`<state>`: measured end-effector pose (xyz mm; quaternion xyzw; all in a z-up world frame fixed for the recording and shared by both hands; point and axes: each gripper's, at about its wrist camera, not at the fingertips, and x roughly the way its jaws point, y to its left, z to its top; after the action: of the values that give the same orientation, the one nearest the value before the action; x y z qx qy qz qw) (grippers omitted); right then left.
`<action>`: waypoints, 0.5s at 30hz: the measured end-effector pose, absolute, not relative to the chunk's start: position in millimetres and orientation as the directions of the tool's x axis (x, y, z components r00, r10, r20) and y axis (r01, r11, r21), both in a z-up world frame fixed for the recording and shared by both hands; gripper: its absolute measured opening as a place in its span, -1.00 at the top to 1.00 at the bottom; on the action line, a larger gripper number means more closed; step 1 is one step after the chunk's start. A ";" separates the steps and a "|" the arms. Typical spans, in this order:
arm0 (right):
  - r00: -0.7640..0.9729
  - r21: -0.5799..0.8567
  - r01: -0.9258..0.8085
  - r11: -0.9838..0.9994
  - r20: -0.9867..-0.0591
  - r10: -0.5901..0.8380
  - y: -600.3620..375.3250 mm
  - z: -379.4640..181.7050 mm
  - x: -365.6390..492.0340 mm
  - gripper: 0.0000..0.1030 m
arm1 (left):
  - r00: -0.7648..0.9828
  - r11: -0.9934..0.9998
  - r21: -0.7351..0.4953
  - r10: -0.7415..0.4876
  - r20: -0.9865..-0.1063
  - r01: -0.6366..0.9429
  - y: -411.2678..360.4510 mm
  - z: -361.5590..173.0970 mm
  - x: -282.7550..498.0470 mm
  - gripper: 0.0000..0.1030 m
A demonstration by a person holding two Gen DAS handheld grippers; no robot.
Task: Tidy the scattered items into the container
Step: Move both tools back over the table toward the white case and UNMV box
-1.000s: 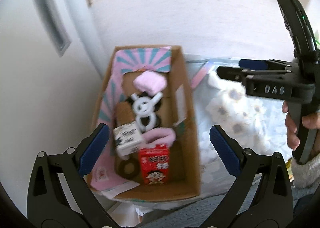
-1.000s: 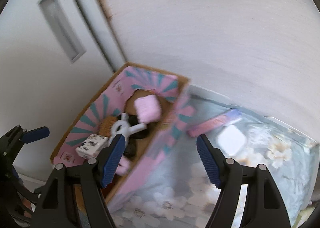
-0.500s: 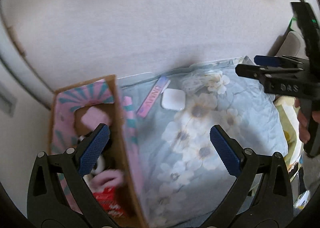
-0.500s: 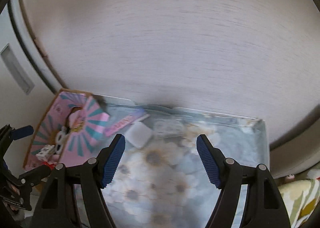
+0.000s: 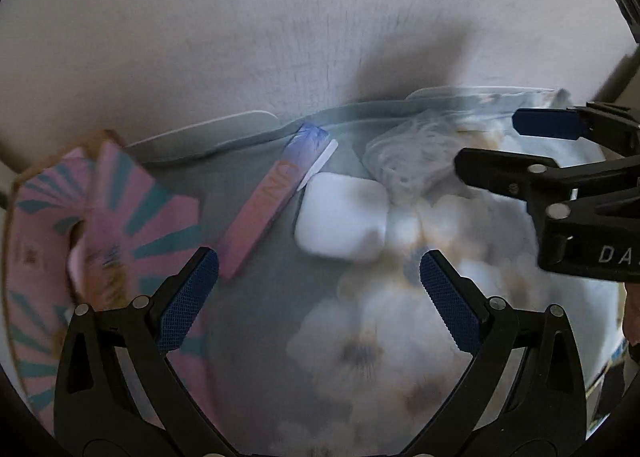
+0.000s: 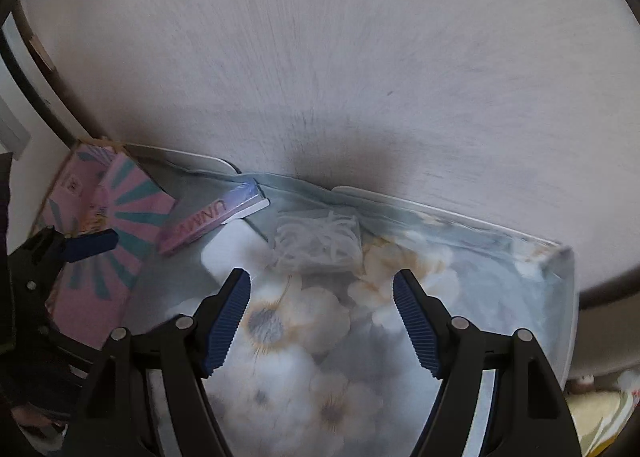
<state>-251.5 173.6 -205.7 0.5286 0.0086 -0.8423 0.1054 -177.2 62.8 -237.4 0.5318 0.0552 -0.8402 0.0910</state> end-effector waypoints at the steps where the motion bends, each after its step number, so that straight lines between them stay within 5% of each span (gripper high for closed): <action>1: -0.413 0.094 0.192 -0.977 -0.895 -0.167 173.0 -211.1 -255.9 -0.36 | -0.420 -0.973 0.008 -0.106 -0.901 0.229 63.4 -243.0 -180.6 -0.96; 12: -0.356 0.097 0.250 -0.963 -0.916 -0.185 161.4 -252.9 -282.7 -0.36 | -0.450 -0.976 0.043 -0.137 -0.883 0.212 74.5 -275.2 -189.8 -0.96; 15: -0.355 0.098 0.251 -0.963 -0.916 -0.186 159.9 -254.3 -285.6 -0.49 | -0.470 -0.976 0.049 -0.147 -0.871 0.214 75.4 -275.8 -189.5 -0.95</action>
<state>-285.6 159.9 -254.3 0.5523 0.0294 -0.8225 0.1328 -189.5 75.4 -275.8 0.5041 0.0332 -0.8566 0.1051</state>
